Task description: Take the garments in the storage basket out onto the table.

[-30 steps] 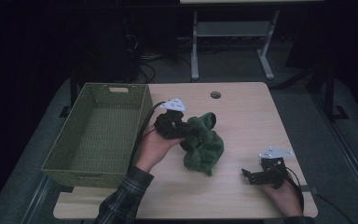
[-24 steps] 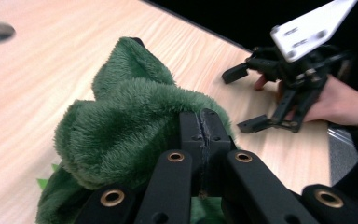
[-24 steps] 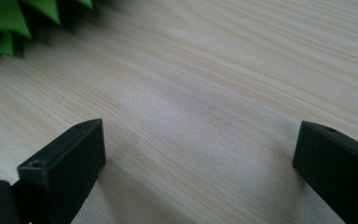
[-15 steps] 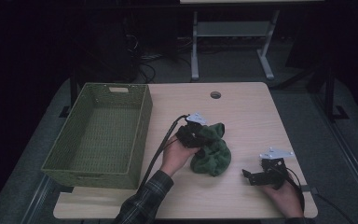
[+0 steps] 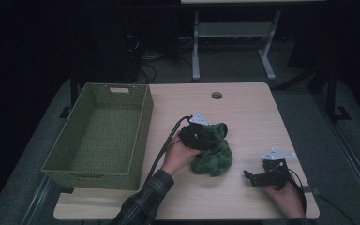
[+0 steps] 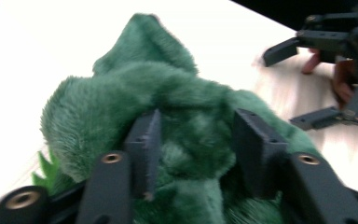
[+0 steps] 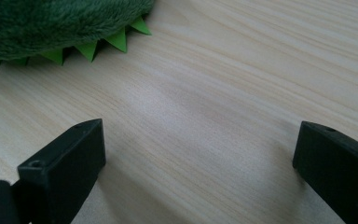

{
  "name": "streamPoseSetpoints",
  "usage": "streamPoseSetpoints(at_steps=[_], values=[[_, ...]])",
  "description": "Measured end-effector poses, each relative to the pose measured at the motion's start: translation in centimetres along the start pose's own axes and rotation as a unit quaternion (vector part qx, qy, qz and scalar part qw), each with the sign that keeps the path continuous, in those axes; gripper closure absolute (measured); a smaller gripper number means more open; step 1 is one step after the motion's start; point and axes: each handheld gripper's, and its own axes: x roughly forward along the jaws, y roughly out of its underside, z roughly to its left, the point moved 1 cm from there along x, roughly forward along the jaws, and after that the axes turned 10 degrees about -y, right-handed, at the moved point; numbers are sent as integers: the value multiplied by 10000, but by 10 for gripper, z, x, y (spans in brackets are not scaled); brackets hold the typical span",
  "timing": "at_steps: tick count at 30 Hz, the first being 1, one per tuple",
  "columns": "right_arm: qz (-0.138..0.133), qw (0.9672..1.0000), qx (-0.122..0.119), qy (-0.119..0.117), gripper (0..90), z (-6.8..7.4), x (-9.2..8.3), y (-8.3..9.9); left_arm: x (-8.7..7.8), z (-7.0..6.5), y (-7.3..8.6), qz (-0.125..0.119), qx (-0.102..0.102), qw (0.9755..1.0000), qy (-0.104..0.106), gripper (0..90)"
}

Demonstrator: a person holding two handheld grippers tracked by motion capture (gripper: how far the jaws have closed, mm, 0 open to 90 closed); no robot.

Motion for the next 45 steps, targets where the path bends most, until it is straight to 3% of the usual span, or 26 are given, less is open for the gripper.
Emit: streamPoseSetpoints(at_steps=[4, 9, 15, 20, 31, 34, 38, 43, 45], values=[[-2, 10000, 0, 4, 20, 0, 0, 0, -21, 0, 4, -138, 27, 9999, -30, 457], [8, 10000, 15, 30, 20, 1, -1, 1, -40, 1, 21, -245, -31, 9996, -109, 438], [4, 10000, 30, 31, 21, 1, -1, 1, -54, 1, 46, -318, -135, 9992, -176, 422], [71, 10000, 27, -4, 69, 0, -5, -2, -62, -3, 64, -305, -31, 9992, -272, 403], [-209, 9997, 54, -107, 136, 5, -19, -16, -61, -5, 96, -106, -9, 9993, -364, 317], [-225, 9995, 30, -205, 140, 9, -21, -23, -59, -6, 103, 0, 95, 9990, -443, 298], [-212, 9990, -177, -357, 145, 22, -23, -36, -57, -9, 109, 53, 149, 9987, -475, 282], [-411, 9965, -280, -666, 154, 39, -27, -52, -54, -12, 113, 140, 261, 9982, -526, 279], [-372, 9954, -405, -789, 156, 46, -26, -59, -52, -13, 115, 133, 193, 9984, -510, 277]])
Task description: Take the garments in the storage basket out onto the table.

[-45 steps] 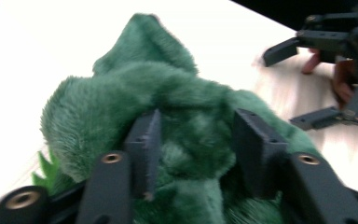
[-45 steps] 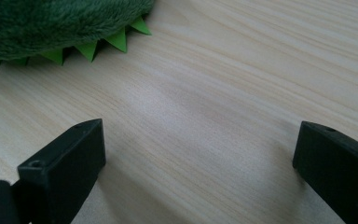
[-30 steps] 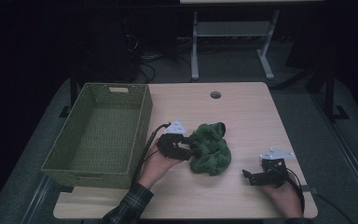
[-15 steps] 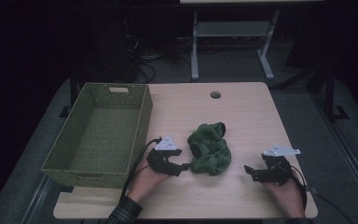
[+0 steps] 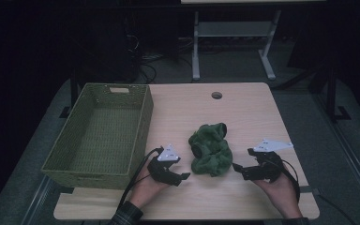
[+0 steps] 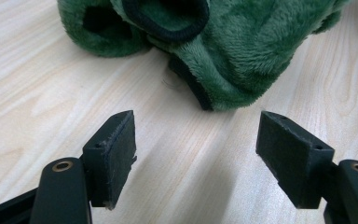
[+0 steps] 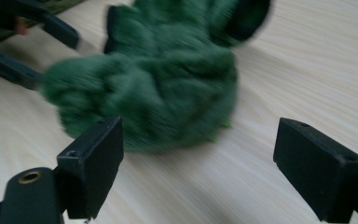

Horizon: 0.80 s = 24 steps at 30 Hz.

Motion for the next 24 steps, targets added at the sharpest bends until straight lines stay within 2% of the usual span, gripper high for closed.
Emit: streamPoseSetpoints(at_steps=[4, 6, 11, 13, 15, 18, 24], values=[[-22, 9997, -122, -195, 156, 11, 3, -13, 3, -1, 3, 78, 37, 10000, -23, 271], [-25, 9993, -238, -276, 156, 17, 3, -19, 3, -1, 4, 88, 130, 9999, -29, 266], [50, 9980, -441, -456, 161, 32, 8, -33, 3, -4, 6, 49, 118, 9999, -45, 256], [85, 9967, -574, -566, 200, 38, 12, -37, 4, -4, 7, 135, 223, 9996, -58, 249], [177, 9955, -685, -636, 215, 43, 17, -40, 5, -4, 8, 136, 188, 9997, -51, 244], [255, 9936, -744, -809, 283, 48, 24, -44, 6, -7, 9, 149, 188, 9997, -86, 243], [451, 9887, -1010, -1017, 461, 61, 41, -48, 6, -7, 10, 122, 232, 9996, -102, 237]])
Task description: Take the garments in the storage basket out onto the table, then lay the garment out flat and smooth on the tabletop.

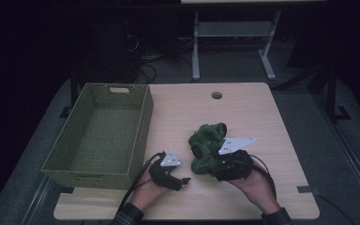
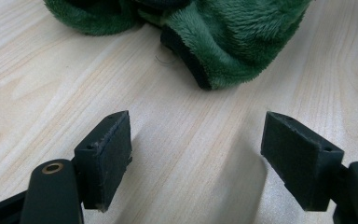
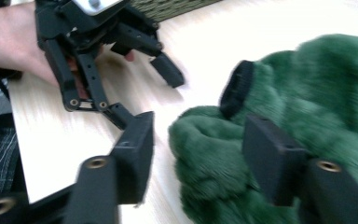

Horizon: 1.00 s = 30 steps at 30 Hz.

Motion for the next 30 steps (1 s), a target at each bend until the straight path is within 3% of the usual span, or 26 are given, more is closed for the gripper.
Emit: streamPoseSetpoints(at_steps=[8, 13, 15, 20, 28, 30], values=[[413, 9988, -267, -5, 584, 3, 27, -4, 1, -1, 2, -87, 53, 9999, -86, 234], [640, 9977, -196, 146, 780, -4, 37, 5, 1, -2, 2, -78, 90, 9998, -127, 233], [550, 9985, -76, 32, 853, -8, 36, 7, 1, -2, 2, -77, 76, 9999, -126, 234], [212, 9997, 93, -88, 877, -14, 22, 11, 1, -2, 2, -77, 78, 9998, -142, 234], [-458, 9988, 142, 81, 877, -25, -19, 19, 2, -2, 2, -98, 35, 9998, -154, 234], [-611, 9977, 249, 134, 876, -27, -30, 22, 2, -2, 2, -97, 32, 9998, -158, 234]])
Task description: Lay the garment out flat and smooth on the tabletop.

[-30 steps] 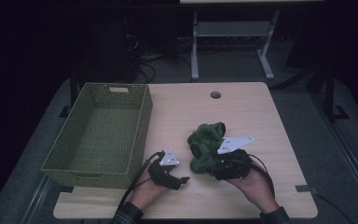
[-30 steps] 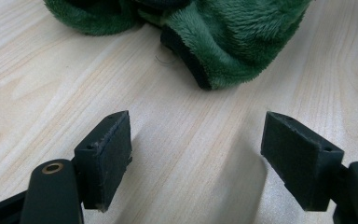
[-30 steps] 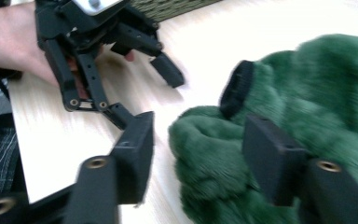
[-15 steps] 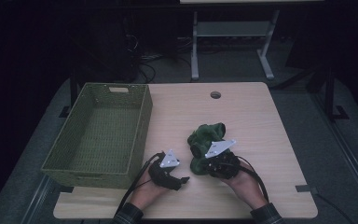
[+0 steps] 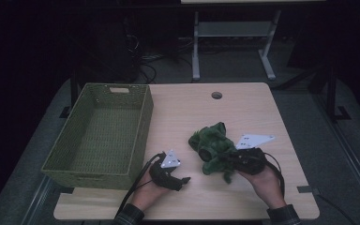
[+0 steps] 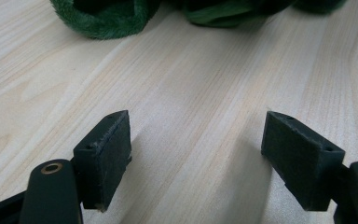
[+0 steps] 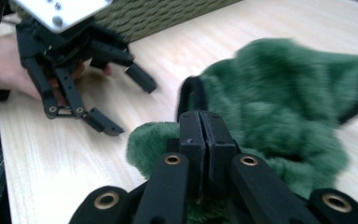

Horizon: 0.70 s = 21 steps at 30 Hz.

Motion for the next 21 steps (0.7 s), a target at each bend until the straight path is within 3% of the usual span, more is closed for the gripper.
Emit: streamPoseSetpoints(at_steps=[7, 11, 16, 21], values=[[-556, 9978, 236, 266, 877, -16, -28, 6, 0, 1, 0, 10, 10, 10000, -4, 234], [-705, 9943, 568, 557, 876, -29, -38, 15, 0, 2, 0, 8, 77, 10000, -30, 234], [-474, 9894, 956, 989, 873, -49, -42, 33, 0, 1, 0, 25, 14, 10000, -10, 234], [-135, 9828, 1365, 1237, 870, -67, -38, 52, 0, 1, 0, 43, 26, 10000, -11, 234]])
